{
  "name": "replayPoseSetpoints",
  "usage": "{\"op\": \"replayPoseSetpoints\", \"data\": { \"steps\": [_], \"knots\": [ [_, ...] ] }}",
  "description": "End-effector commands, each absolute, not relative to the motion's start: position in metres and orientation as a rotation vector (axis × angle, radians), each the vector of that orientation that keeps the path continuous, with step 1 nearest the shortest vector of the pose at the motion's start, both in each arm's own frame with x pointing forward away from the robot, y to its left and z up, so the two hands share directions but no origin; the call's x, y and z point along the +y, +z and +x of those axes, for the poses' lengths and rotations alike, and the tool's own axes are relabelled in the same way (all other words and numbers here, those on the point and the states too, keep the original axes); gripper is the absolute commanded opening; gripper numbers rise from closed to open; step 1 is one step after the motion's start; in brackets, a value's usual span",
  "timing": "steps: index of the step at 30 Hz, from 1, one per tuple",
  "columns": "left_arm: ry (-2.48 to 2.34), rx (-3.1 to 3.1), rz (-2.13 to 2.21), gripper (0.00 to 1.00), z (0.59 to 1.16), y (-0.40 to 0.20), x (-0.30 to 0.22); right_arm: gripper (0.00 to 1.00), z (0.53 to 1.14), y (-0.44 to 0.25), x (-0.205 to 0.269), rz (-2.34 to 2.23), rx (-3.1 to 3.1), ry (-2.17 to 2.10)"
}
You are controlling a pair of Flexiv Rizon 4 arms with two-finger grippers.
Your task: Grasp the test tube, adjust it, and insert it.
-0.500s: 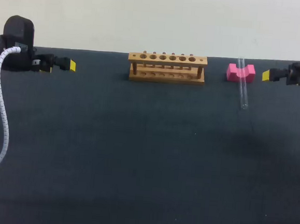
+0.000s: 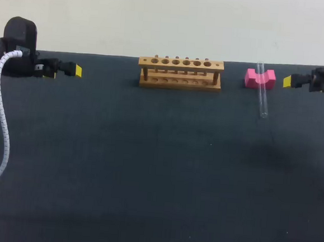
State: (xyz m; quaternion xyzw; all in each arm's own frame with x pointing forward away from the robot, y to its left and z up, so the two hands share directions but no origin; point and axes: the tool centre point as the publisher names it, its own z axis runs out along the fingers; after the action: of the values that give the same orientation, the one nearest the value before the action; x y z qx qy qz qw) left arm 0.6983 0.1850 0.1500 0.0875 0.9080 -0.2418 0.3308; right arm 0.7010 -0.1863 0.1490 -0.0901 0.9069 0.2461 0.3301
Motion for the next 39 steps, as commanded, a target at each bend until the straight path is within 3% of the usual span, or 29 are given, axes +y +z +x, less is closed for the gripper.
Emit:
{"op": "replayPoseSetpoints", "data": {
  "steps": [1, 13, 39],
  "knots": [
    [-0.629, 2.380, 0.229, 1.00, 0.700, 0.151, 0.184, 1.00, 0.700, 0.149, -0.186, -0.234, 2.372, 0.642],
    [-0.750, 2.245, 0.455, 1.00, 0.709, 0.149, 0.179, 1.00, 0.700, 0.149, -0.186, -0.234, 2.372, 0.642],
    [-0.974, 1.794, 1.099, 1.00, 0.787, 0.146, 0.191, 1.00, 0.700, 0.149, -0.186, -0.234, 2.372, 0.642]
  ]
}}
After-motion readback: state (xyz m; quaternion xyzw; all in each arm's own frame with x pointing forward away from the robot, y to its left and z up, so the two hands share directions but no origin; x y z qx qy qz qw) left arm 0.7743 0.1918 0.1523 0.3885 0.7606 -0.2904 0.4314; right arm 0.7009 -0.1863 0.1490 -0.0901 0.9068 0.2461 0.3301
